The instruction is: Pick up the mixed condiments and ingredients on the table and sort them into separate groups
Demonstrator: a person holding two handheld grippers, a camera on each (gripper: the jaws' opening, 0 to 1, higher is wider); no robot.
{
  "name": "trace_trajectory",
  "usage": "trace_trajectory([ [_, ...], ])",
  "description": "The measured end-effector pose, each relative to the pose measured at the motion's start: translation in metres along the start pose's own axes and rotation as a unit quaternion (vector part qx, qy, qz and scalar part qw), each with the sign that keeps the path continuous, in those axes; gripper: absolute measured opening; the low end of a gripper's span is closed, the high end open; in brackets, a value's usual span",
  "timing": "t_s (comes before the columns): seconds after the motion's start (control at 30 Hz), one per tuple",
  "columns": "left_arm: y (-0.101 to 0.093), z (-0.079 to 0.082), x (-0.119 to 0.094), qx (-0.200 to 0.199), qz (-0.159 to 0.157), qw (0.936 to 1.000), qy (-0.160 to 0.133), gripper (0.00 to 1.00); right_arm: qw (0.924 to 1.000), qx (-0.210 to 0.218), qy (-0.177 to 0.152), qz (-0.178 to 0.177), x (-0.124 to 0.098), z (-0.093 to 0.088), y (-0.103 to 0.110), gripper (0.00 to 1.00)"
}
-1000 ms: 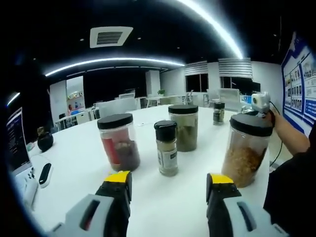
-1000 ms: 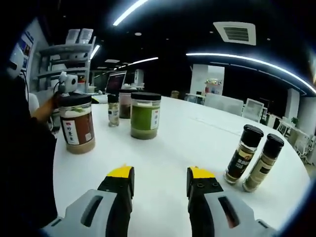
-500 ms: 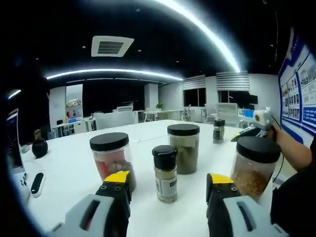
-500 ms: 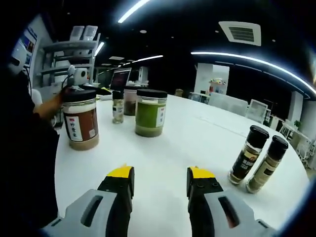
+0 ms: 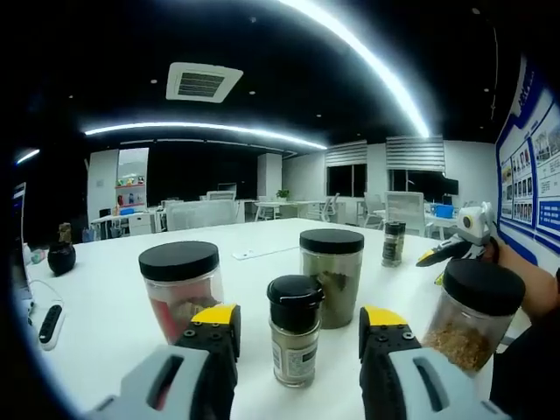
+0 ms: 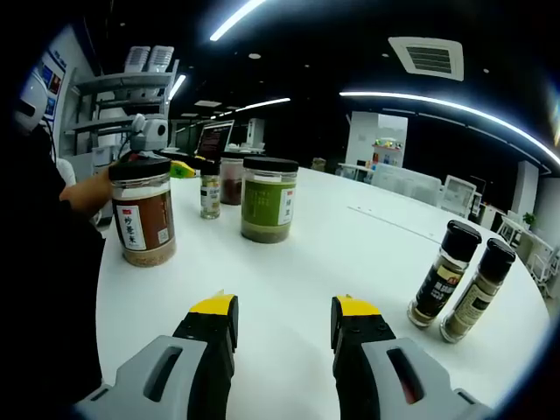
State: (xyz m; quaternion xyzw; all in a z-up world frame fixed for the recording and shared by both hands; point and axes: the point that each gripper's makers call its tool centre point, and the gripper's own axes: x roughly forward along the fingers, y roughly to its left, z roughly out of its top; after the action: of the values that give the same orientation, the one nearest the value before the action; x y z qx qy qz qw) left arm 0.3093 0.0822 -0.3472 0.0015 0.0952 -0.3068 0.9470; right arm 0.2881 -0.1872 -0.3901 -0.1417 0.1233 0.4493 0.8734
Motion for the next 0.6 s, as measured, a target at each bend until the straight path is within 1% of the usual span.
trace_trajectory([
  [0.03,0.000,0.000,0.002,-0.004,-0.002,1.0000,0.000,0.54,1.0000,-0.001,0.002,0.000,0.000,-0.001,0.000,0.43],
  [0.17,-0.003,0.001,0.007,0.006,0.000,1.0000,0.003,0.53,1.0000,0.000,0.004,-0.001,-0.001,-0.003,0.000,0.43],
  [0.23,-0.002,0.001,0.009,0.004,0.001,1.0000,0.003,0.50,1.0000,0.000,0.004,-0.002,-0.001,-0.004,0.000,0.43],
  [0.33,-0.002,0.002,0.010,-0.001,-0.001,1.0000,-0.005,0.42,1.0000,0.002,0.006,-0.001,0.001,-0.005,0.000,0.43],
  [0.5,0.002,0.002,0.012,-0.013,0.004,0.9999,-0.010,0.42,1.0000,0.003,0.009,-0.002,0.002,-0.007,-0.001,0.43],
  [0.6,0.005,0.003,0.014,-0.028,0.007,0.9994,-0.018,0.41,0.9999,0.003,0.010,-0.003,0.001,-0.008,-0.001,0.43],
])
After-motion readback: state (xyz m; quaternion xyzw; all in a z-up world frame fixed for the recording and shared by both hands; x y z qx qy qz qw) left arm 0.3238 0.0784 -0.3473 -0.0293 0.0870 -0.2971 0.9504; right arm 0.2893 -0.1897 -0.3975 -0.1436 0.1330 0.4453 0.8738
